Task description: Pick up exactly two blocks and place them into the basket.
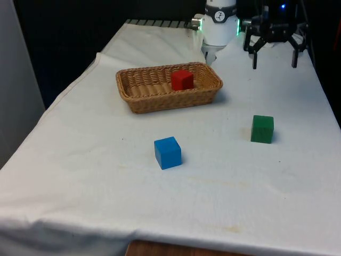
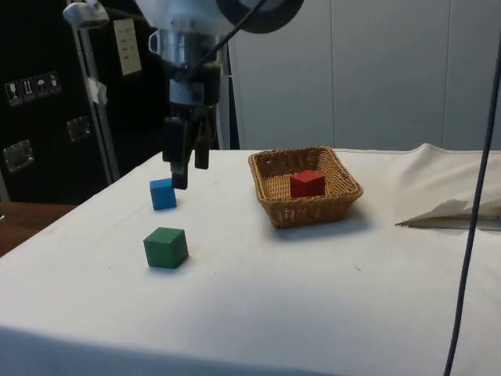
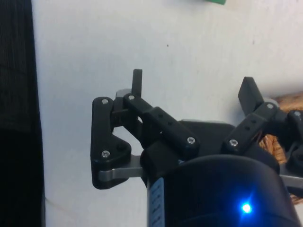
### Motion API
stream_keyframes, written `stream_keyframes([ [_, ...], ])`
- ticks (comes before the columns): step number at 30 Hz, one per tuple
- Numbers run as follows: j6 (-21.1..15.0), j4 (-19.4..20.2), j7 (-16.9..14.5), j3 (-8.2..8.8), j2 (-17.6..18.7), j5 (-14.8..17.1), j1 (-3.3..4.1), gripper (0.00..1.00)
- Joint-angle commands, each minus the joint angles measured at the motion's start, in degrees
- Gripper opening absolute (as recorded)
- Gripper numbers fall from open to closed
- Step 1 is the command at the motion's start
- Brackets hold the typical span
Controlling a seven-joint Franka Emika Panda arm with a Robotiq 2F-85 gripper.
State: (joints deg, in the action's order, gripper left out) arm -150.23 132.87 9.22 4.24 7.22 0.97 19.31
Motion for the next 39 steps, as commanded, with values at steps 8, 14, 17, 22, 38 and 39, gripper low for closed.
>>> stream_keyframes([
  [8, 0.34, -6.36, 0.46, -0.29, 7.56, 0.06, -0.11, 1.00],
  [14, 0.80, -9.80, -1.15, -0.11, 11.92, 0.97, -1.15, 1.00],
  [17, 0.40, -10.54, -0.86, 0.92, 13.06, 0.06, -0.74, 1.00],
  [22, 1.15, -12.55, -3.04, 1.20, 15.64, 1.32, -1.89, 1.00],
  [38, 2.81, -21.72, -3.38, 0.69, 23.61, 3.95, -1.78, 1.00],
  [39, 3.38, -22.29, -3.44, 0.86, 24.24, 3.95, -1.72, 1.00],
])
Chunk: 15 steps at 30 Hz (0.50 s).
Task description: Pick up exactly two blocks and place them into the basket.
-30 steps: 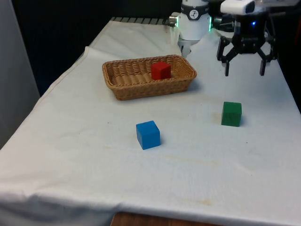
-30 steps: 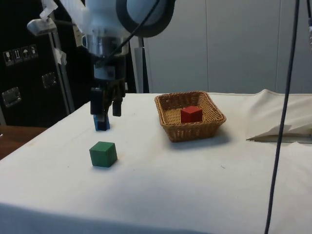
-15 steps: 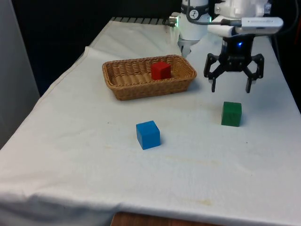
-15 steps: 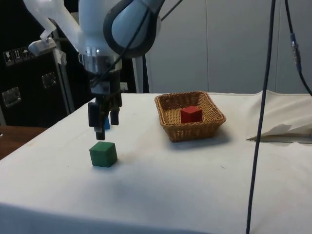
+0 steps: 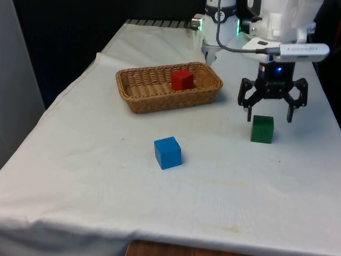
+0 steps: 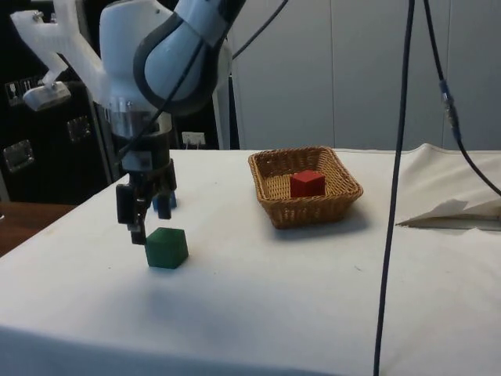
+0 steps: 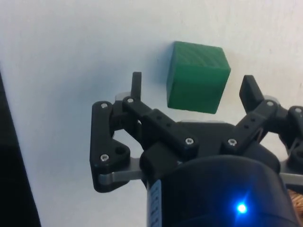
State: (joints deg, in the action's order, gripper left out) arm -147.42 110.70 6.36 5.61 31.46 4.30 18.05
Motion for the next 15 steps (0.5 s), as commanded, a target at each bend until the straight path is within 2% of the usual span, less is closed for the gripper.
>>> stream_keyframes([
  [1, 0.92, -0.40, -0.57, -0.46, 0.23, 0.57, -0.46, 1.00],
  [3, 1.60, -0.92, -0.69, -0.17, 0.69, 0.34, -0.57, 1.00],
  [4, 0.92, -0.69, -0.11, 0.29, 0.63, 0.00, 0.00, 1.00],
  [5, 1.95, -1.20, -0.80, 0.06, 0.92, 0.29, -0.57, 1.00],
  [11, 4.53, -2.92, -1.20, 1.43, 2.29, -0.06, -0.17, 1.00],
  [12, 3.67, -2.29, -1.09, 1.49, 1.78, 0.00, -0.06, 1.00],
  [15, 5.21, -4.30, -1.38, 1.55, 3.90, 0.06, -0.23, 1.00],
])
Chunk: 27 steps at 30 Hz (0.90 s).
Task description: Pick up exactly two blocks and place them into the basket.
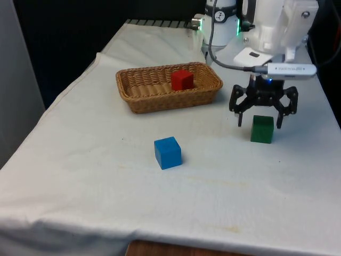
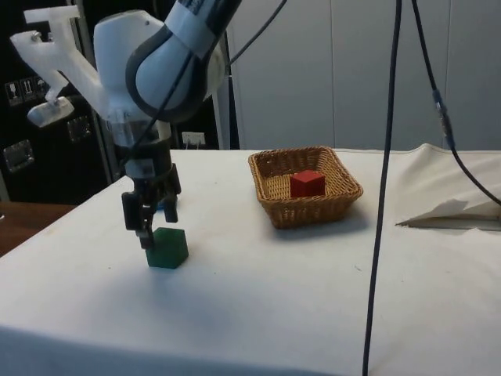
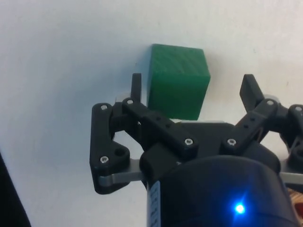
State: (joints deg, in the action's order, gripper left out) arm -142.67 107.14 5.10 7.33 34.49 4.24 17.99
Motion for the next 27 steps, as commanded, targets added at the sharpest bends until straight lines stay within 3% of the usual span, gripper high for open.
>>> stream_keyframes([
  [1, 0.52, -1.09, -0.17, -0.17, 1.32, 0.11, -0.17, 1.00],
  [10, -0.17, -2.69, 1.03, -0.92, 3.55, 0.29, 0.34, 1.00],
  [12, -0.29, -2.69, 1.26, -1.03, 3.67, 0.29, 0.40, 0.84],
  [15, -0.40, -2.69, 1.49, -1.09, 3.78, 0.29, 0.52, 0.50],
  [16, -0.46, -2.69, 1.60, -1.09, 3.84, 0.29, 0.57, 0.28],
  [17, -0.17, -2.69, 1.49, -0.92, 3.72, 0.06, 0.63, 0.18],
  [18, -0.52, -2.69, 1.60, -1.09, 3.90, 0.29, 0.57, 0.18],
  [20, -0.57, -2.69, 1.66, -1.09, 3.90, 0.34, 0.63, 0.00],
  [27, -0.63, -2.69, 1.78, -1.09, 3.95, 0.34, 0.69, 0.01],
])
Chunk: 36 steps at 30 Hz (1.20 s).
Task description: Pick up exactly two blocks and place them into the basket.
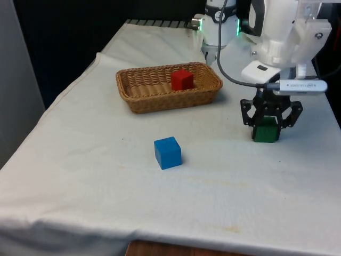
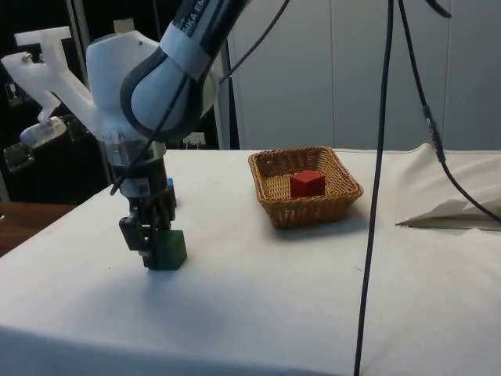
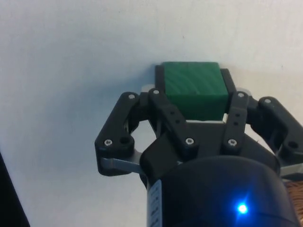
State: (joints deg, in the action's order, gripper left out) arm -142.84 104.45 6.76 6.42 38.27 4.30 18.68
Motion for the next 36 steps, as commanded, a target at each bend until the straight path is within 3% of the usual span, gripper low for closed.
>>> stream_keyframes([
  [1, -0.29, 0.11, 0.11, -0.11, -0.11, 0.23, 0.00, 0.01],
  [6, 0.97, 2.58, 0.29, 0.23, -3.72, -0.11, 0.29, 0.01],
  [7, 0.46, 0.86, 0.00, 0.06, -1.43, 0.00, 0.06, 0.01],
  [9, 1.15, 3.72, 0.29, 0.23, -4.98, -0.17, 0.34, 0.01],
  [15, 1.43, 8.37, -0.06, 0.29, -10.14, -0.34, 0.17, 0.01],
  [16, 1.15, 7.85, -0.11, 0.17, -9.45, -0.11, 0.11, 0.01],
  [24, 1.38, 13.81, -1.55, 1.66, -16.44, -0.46, -0.06, 0.01],
  [34, 1.15, 18.51, -2.98, 3.61, -21.83, -1.55, 0.11, 0.01],
  [35, 1.26, 18.05, -3.27, 3.21, -21.31, -0.69, -0.06, 0.01],
  [36, 1.15, 18.96, -2.98, 3.72, -22.29, -1.89, 0.11, 0.01],
])
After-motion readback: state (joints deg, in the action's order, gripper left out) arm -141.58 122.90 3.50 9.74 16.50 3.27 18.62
